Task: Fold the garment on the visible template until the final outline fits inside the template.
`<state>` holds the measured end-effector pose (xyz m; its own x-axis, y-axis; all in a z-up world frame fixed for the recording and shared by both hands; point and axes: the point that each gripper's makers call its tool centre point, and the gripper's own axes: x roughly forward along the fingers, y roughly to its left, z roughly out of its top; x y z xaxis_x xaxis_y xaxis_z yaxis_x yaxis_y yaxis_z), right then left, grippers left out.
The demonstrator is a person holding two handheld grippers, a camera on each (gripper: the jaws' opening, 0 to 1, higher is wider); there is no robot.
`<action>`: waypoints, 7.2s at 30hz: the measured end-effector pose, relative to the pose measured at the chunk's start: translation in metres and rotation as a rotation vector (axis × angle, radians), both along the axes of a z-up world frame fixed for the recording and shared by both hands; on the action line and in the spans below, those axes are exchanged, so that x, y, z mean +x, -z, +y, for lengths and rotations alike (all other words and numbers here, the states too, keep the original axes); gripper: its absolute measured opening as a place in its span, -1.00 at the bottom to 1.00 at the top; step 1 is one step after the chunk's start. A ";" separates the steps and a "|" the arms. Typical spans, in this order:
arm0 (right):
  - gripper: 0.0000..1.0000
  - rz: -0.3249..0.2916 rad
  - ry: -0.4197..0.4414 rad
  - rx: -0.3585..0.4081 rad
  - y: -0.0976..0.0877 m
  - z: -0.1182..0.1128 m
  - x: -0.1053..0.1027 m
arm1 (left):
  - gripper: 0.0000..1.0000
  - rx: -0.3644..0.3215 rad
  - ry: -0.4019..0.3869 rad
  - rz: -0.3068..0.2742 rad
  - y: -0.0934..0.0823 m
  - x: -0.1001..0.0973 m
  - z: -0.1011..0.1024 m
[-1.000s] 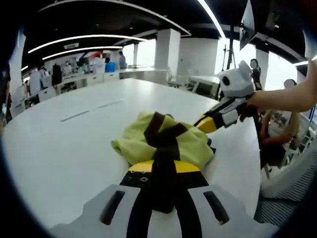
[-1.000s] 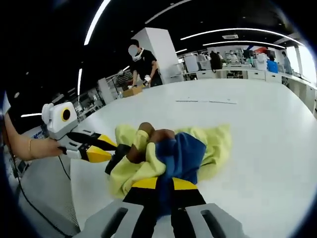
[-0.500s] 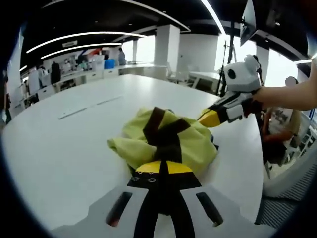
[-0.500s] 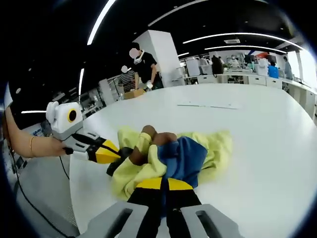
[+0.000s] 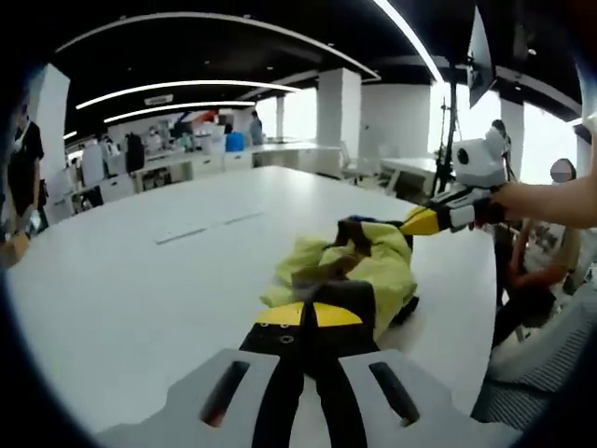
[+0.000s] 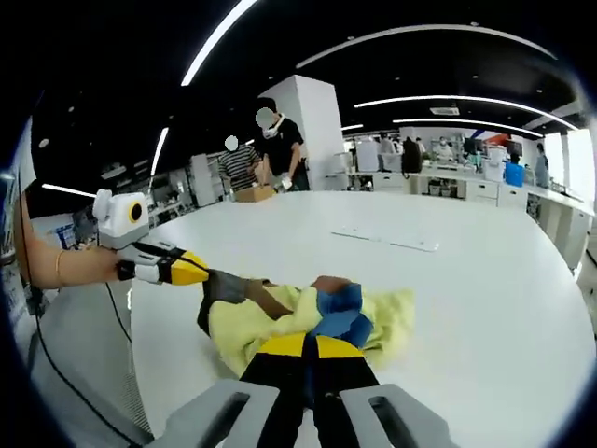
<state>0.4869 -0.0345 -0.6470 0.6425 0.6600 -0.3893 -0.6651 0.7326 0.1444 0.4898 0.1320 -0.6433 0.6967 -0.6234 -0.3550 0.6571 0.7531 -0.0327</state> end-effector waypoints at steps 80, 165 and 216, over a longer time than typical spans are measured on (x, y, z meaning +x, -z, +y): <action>-1.00 0.226 -0.017 0.232 0.036 0.004 -0.008 | -1.00 0.090 -0.120 0.065 0.032 0.004 0.050; -1.00 0.016 0.471 -0.272 0.071 -0.069 0.276 | -1.00 0.140 -0.238 0.011 0.051 0.287 0.012; 0.16 0.047 -0.087 -0.122 0.020 0.046 0.123 | -0.12 0.167 -0.129 0.029 0.036 0.181 0.052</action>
